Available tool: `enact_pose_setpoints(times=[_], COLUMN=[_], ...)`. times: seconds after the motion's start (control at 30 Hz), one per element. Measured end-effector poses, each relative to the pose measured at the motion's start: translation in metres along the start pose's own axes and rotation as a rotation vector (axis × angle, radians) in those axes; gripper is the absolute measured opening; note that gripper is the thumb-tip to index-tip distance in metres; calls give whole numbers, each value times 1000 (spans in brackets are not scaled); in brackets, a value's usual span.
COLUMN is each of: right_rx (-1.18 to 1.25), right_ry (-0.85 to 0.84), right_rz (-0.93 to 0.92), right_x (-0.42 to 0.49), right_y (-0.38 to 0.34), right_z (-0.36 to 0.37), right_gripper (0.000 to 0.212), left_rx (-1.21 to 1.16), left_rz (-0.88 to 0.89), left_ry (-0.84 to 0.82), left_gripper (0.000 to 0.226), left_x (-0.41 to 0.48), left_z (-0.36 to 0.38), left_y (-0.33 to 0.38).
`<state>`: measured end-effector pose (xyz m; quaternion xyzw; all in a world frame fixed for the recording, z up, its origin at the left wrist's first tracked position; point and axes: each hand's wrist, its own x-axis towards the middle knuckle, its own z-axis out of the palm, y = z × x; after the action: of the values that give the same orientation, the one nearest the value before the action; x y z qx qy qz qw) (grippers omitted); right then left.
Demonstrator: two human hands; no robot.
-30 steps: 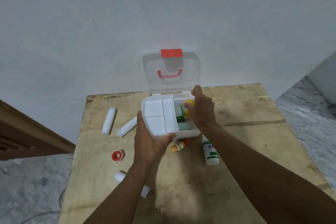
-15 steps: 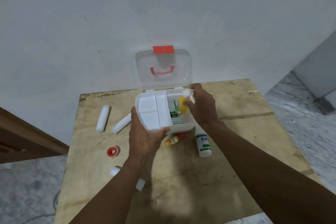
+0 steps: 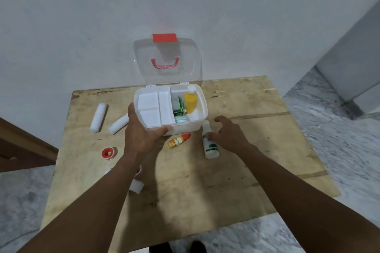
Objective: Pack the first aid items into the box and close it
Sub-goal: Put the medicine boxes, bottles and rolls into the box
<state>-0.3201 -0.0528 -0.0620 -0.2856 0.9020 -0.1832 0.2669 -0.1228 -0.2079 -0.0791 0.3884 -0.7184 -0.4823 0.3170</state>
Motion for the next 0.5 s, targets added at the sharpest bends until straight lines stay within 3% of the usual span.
enact_pose_setpoints(times=[0.2,0.5], right_rx=[77,248], right_ry=[-156,-198], right_rz=[-18,-48], right_x=[21,10], right_y=[-5,10], right_z=[2,-9], right_gripper=[80,61], left_rx=[3,18], left_rz=[6,-4], left_ry=[-3,21], left_gripper=[97,101], left_x=[3,3], left_z=[1,0], left_y=[-8,-3])
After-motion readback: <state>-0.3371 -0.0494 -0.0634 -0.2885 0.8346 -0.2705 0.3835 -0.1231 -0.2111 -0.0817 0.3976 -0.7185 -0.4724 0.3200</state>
